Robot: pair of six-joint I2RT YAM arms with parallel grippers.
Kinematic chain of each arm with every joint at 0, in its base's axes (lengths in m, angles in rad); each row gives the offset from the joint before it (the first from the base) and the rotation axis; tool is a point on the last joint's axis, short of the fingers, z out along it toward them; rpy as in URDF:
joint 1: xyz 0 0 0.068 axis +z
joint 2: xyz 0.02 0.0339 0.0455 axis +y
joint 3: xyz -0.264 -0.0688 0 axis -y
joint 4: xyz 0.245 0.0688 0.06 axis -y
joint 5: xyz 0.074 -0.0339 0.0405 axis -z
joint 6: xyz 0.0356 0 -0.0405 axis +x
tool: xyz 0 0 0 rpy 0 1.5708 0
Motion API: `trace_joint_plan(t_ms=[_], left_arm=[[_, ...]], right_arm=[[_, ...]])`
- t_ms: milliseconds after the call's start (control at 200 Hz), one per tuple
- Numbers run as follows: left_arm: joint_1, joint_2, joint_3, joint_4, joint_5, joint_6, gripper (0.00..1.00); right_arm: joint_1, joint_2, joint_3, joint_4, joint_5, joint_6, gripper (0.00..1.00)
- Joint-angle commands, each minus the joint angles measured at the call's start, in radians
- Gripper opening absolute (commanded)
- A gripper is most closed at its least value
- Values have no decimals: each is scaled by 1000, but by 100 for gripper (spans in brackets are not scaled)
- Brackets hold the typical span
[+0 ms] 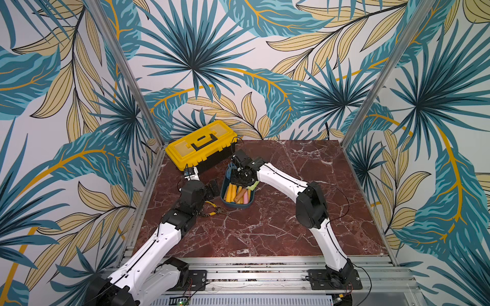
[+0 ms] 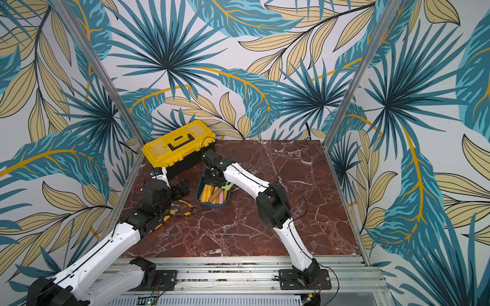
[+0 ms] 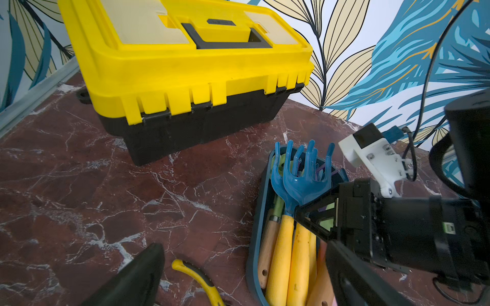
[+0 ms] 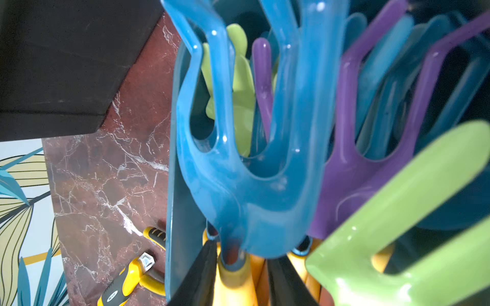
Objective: Put the rake into the storage box
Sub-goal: Place the rake in the storage box, then adjust the rake in the storage box.
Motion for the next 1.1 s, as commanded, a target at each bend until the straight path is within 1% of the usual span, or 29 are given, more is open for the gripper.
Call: trace_joint_plan(t_ms=[0,125,250,355,446,471,491,581,661,801,896,1096], left_arm=[[6,-10,-24,-2,1,3,100],[7,8,-26,10,7,5,100],[7,50,-20,24,26,4,100],[7,84,-17,38,37,3,100],[6,99,-17,46,38,5,100],[7,103,-18,47,39,5,100],[8,104,-18,48,41,6,100],[7,114,-19,55,45,5,100],[8,120,-18,58,47,6,100],[7,125,-17,61,46,8,100],[6,128,-17,60,45,9,100],[8,123,-15,58,43,13,100]], right_arm=[[1,-79,-35,-23,16,5,41],[1,-142,-57,-17,30,-9,49],[-3,-207,-96,-14,61,-30,53],[-21,-268,-164,-15,94,-45,54],[-57,-322,-262,-13,122,-42,57],[-71,-337,-290,-12,128,-37,62],[-82,-346,-311,-8,129,-36,63],[-132,-376,-402,34,115,-31,85],[-161,-379,-449,78,73,-29,91],[-173,-336,-457,164,-14,-48,92],[-181,-279,-430,187,-75,-25,92],[-184,-226,-397,227,-121,1,91]])
